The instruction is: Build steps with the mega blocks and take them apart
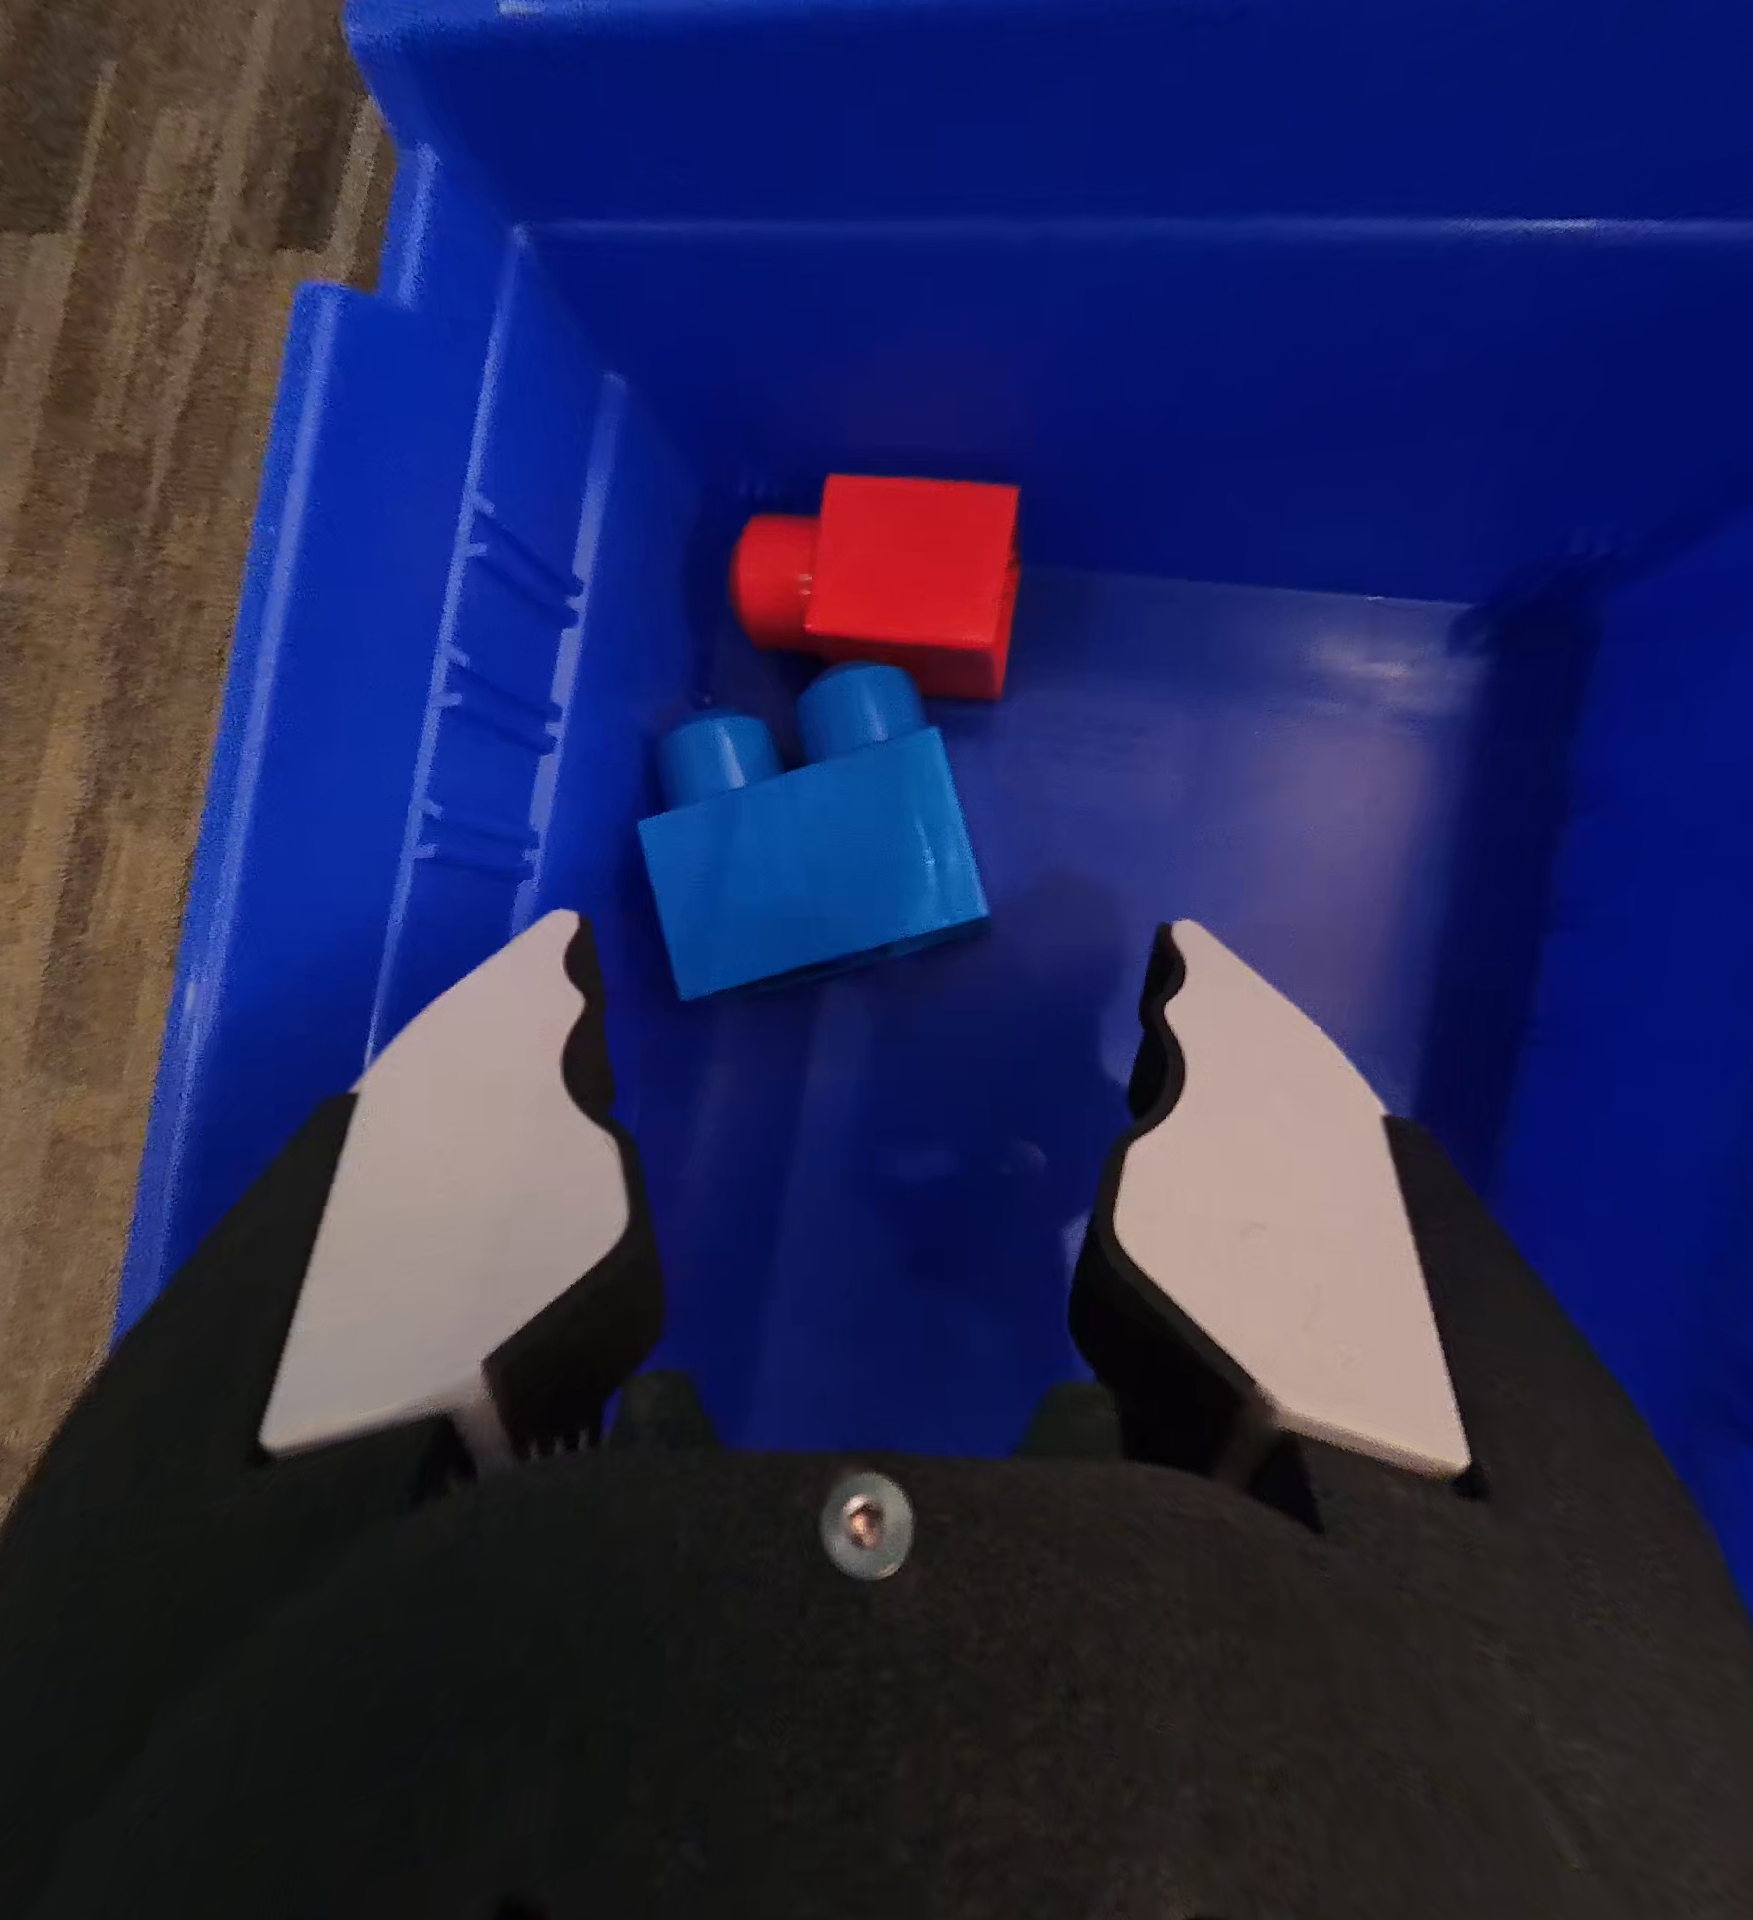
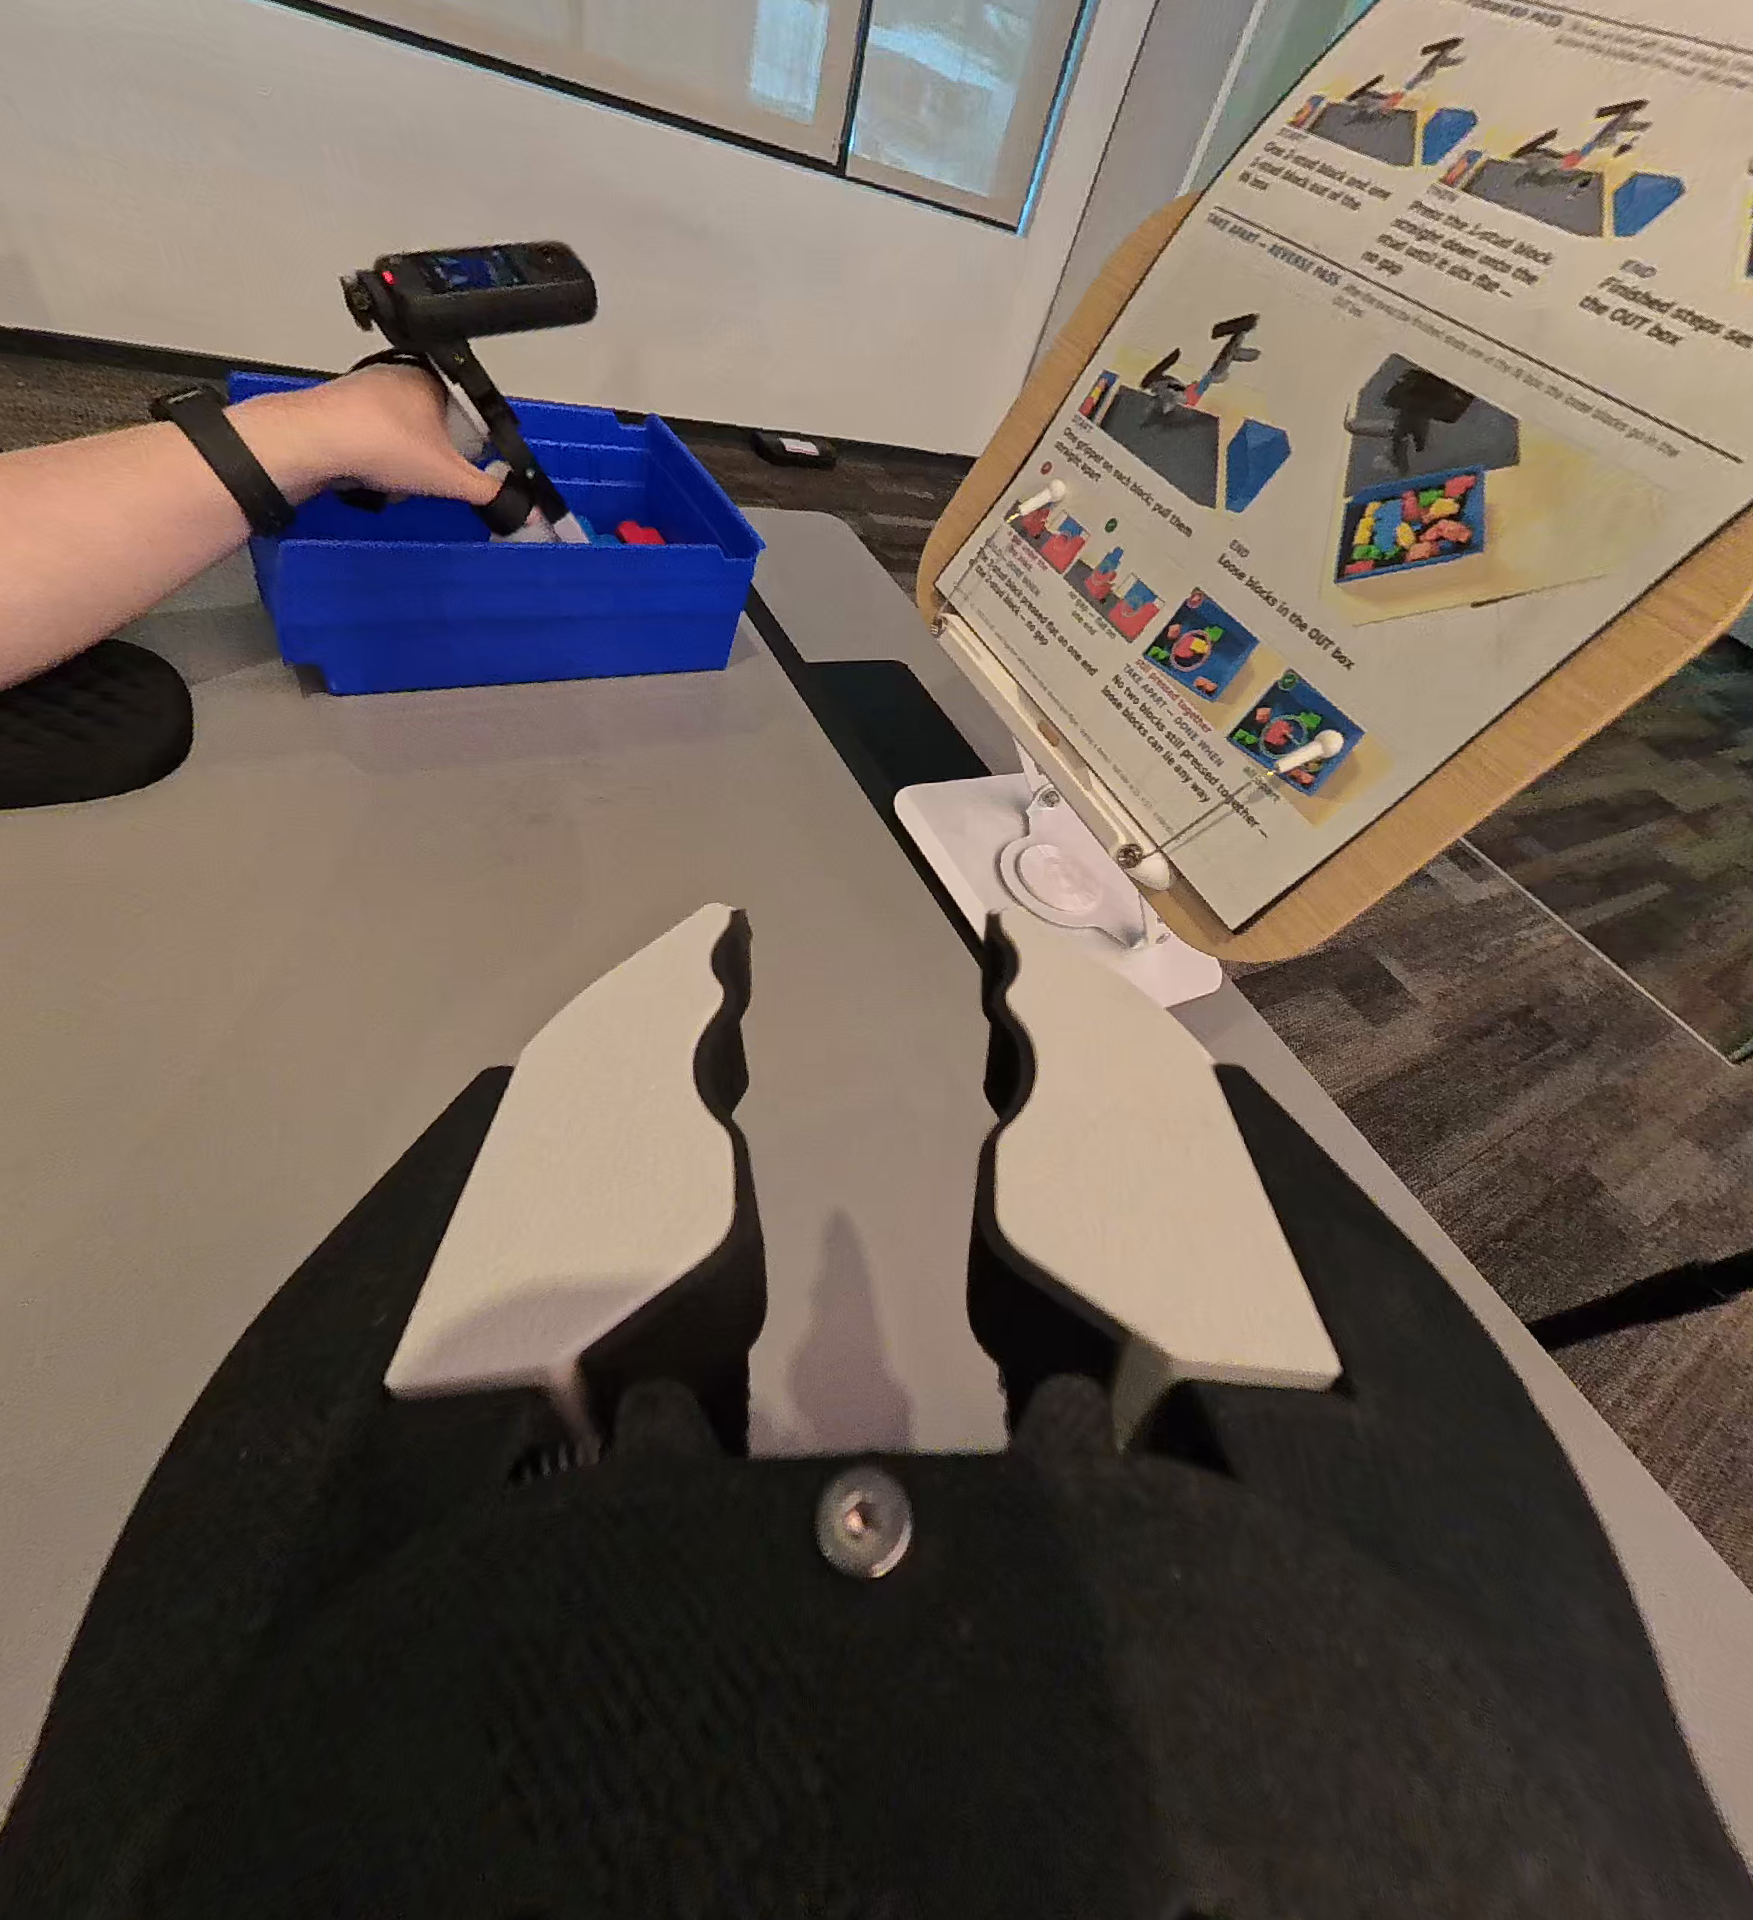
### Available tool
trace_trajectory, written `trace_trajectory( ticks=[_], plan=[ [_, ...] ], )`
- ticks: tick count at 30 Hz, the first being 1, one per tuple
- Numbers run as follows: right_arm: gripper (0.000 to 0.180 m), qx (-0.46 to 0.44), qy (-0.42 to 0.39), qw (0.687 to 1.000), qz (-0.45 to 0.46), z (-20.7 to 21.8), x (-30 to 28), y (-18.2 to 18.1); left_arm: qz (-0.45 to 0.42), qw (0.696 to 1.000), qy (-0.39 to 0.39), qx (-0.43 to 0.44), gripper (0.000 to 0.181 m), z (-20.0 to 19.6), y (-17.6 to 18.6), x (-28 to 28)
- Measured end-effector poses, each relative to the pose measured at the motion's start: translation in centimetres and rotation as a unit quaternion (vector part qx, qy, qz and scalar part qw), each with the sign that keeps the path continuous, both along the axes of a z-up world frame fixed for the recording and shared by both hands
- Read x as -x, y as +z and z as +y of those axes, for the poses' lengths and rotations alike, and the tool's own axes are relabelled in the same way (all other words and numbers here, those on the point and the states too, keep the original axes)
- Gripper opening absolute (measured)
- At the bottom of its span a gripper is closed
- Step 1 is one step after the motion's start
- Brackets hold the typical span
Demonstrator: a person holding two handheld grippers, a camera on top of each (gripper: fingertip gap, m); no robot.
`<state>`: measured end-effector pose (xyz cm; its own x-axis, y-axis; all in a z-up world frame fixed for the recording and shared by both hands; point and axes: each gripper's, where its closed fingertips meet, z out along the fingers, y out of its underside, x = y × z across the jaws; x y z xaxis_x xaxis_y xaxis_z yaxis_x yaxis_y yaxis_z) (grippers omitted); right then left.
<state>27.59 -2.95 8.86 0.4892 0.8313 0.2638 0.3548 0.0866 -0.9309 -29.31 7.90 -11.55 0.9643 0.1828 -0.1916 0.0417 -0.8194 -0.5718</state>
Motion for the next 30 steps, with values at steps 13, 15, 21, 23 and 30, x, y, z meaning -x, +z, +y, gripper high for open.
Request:
trace_trajectory(
  ticks=[13,15,21,23,30],
  plan=[
    [0.043,0.019,-0.009,1.0,0.008,1.2,-1.0,-0.7,-0.059,0.998,0.033,0.001,0.081,0.8,-2.3,1.3],
    [0.043,0.02,-0.008,1.0,0.002,1.2,-0.8,-0.9,-0.04,0.999,0.03,0.013,0.078,0.9,-2.6,1.5],
    [0.043,0.02,0.001,1.0,-0.016,0.8,-0.3,-1.4,-0.037,0.999,0.008,0.018,0.076,1.0,-2.7,1.5],
    [0.043,0.021,0.003,0.999,-0.025,0.8,-0.2,-1.8,-0.057,0.998,-0.002,0.026,0.075,0.6,-2.5,1.3],
    [0.043,0.032,0.015,0.998,-0.052,0.8,0.5,-3.2,-0.121,0.991,-0.05,-0.028,0.075,-0.5,2.4,-0.4]
  ],
)
